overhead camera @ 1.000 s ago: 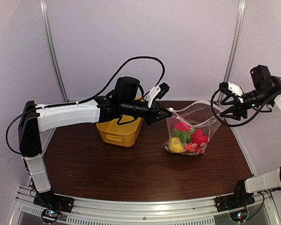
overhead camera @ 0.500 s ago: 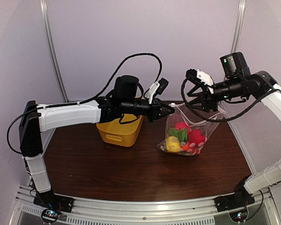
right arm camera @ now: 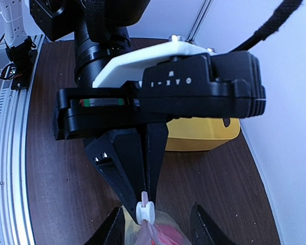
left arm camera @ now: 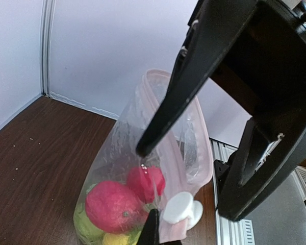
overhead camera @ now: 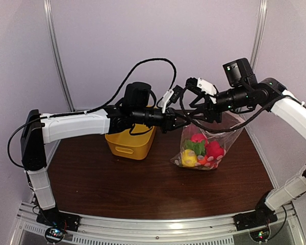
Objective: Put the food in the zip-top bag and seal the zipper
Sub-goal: Pick up the zipper from the zipper food storage bag.
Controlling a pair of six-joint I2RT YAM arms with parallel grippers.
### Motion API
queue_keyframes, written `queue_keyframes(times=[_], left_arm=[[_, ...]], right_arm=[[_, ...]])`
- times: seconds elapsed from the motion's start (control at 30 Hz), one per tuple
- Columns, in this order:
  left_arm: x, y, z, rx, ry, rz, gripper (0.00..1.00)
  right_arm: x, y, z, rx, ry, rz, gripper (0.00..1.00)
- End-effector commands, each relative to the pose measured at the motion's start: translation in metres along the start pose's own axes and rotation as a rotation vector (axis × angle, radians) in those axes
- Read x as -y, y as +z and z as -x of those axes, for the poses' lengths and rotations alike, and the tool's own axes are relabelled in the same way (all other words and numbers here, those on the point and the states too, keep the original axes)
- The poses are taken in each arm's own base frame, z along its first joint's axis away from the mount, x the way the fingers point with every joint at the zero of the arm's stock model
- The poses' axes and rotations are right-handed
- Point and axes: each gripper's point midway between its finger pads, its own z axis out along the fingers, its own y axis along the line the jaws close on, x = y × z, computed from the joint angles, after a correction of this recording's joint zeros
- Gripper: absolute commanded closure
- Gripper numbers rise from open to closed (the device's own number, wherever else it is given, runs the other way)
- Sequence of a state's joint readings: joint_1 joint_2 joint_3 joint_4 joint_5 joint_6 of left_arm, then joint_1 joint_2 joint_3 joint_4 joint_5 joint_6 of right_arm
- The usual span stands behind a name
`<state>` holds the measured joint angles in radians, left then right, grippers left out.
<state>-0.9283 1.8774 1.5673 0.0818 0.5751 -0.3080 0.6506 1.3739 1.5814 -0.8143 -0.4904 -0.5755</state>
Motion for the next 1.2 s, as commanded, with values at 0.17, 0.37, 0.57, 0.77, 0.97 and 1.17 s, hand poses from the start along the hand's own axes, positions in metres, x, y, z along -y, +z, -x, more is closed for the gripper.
queue_keyframes(times=[0.17,0.37,0.57,0.77,0.97,1.17], left_arm=[[0.011,-0.004,0.026,0.076,0.029,-0.050,1.00],[0.011,-0.005,0.027,0.084,0.033,-0.047,1.00],[0.011,-0.005,0.026,0.085,0.035,-0.045,1.00],[0.010,-0.005,0.026,0.087,0.036,-0.044,1.00],[0.008,-0.006,0.023,0.086,0.039,-0.034,1.00],[0.003,-0.011,0.017,0.101,0.055,-0.001,1.00]], right_arm=[[-0.008,0.018,-0.009,-0.043,-0.010,0.010,0.65],[-0.006,0.018,-0.013,-0.069,-0.016,0.001,0.74],[-0.009,0.020,-0.022,-0.102,-0.022,0.012,0.77],[-0.011,0.023,-0.028,-0.122,-0.023,0.026,0.87],[-0.007,0.019,-0.028,-0.143,-0.035,0.006,0.97],[0.006,0.008,-0.045,-0.262,-0.087,-0.060,1.00]])
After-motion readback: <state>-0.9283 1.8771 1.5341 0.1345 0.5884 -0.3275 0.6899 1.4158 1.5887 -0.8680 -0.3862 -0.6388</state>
